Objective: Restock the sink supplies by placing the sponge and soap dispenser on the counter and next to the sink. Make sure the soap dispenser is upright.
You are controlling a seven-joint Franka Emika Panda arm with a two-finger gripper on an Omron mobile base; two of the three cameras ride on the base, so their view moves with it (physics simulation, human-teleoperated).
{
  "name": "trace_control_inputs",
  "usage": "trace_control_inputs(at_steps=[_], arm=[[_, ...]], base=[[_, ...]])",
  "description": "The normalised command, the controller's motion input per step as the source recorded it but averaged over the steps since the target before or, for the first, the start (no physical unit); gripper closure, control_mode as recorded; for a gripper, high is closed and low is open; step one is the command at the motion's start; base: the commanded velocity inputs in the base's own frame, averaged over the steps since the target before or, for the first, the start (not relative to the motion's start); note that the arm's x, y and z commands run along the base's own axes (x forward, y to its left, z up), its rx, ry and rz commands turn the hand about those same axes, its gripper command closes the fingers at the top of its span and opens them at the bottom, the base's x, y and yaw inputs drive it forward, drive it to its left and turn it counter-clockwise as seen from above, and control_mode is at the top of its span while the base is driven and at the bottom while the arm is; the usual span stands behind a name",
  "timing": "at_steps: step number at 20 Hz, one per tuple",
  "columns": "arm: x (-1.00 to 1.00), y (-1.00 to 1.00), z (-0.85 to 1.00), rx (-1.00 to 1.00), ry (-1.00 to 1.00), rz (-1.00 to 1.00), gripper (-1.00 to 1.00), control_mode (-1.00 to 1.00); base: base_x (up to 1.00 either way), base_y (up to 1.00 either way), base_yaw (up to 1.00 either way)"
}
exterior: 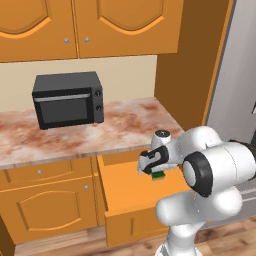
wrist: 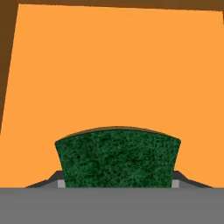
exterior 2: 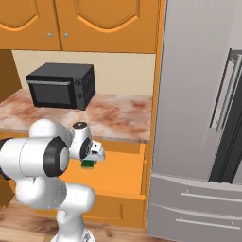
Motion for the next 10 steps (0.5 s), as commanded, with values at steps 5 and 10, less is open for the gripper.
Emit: trace_control_inputs(at_steps=[5,10], arm=[[-0.40,-0.38,1.00,0.00,0.00,-0.10,1.00,-1.00],[-0.45,-0.16,1.00,0.00,0.00,-0.09,1.00,-1.00]], base=[[0.00,0.00,0.00],[0.00,0.00,0.00]])
